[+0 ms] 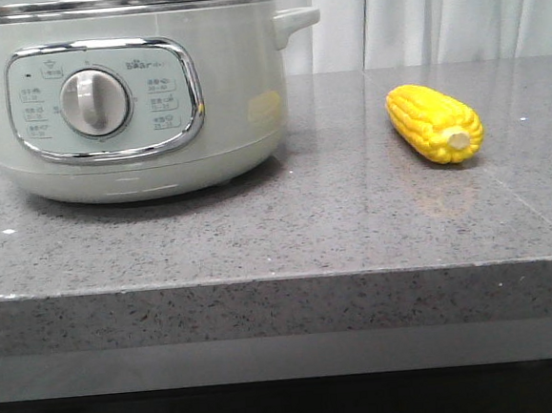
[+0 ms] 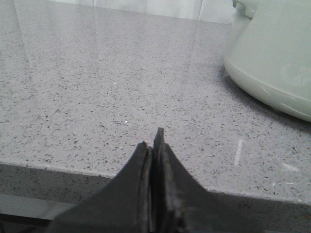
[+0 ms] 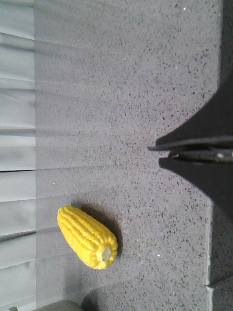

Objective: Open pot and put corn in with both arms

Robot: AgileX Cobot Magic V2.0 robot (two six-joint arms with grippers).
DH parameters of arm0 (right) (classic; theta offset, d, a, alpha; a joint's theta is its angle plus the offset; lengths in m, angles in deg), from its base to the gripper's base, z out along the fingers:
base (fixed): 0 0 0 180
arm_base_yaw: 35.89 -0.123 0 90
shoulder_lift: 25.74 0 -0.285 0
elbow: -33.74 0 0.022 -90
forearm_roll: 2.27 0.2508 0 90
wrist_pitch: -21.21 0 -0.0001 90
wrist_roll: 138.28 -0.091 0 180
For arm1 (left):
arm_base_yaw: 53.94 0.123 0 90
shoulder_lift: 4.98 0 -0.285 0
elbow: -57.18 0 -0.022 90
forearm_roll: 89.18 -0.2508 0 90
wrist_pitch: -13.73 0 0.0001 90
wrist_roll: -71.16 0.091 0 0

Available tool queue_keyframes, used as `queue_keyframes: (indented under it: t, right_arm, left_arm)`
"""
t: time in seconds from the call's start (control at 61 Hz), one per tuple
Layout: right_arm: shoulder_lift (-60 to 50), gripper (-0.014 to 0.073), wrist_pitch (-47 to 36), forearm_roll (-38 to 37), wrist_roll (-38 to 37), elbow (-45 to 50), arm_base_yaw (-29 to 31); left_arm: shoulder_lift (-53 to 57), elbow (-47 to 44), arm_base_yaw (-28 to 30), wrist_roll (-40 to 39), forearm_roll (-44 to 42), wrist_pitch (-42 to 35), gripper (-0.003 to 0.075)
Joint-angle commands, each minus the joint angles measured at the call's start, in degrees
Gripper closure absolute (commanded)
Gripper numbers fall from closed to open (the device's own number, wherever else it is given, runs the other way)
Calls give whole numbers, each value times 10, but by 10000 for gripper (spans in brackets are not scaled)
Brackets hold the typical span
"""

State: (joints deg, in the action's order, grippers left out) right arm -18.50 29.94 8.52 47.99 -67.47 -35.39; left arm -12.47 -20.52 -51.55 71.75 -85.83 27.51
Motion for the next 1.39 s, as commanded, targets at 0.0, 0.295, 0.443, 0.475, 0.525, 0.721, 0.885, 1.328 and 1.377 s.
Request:
queue_keyframes:
  t: [0.0,0.295,0.443,0.475,0.525,0.721,0.885,1.328,1.377]
  right_arm:
    - [-12,662,-42,-6,1,-1,3]
    - [-12,662,-42,-6,1,-1,3]
    - [-12,662,-42,-6,1,-1,3]
    - [-12,662,-42,-6,1,-1,3]
    - [-12,662,-42,-6,1,-1,3]
    - [-12,662,-42,-6,1,-1,3]
    - [-12,662,-50,-6,1,-1,3]
    - [61,656,48,-6,1,-189,3]
    - [91,656,48,-6,1,-215,3]
  left_arm:
    - [13,1,1,-6,6,-44,738]
    - [13,1,1,-6,6,-44,738]
    - [13,1,1,-6,6,-44,738]
    - [13,1,1,-6,6,-44,738]
    - [13,1,1,-6,6,-44,738]
    - [13,1,1,-6,9,-48,738]
    - [13,1,1,-6,9,-90,739]
    - [-112,209,1,-10,13,-30,739]
    - [-145,238,1,-10,13,-17,739]
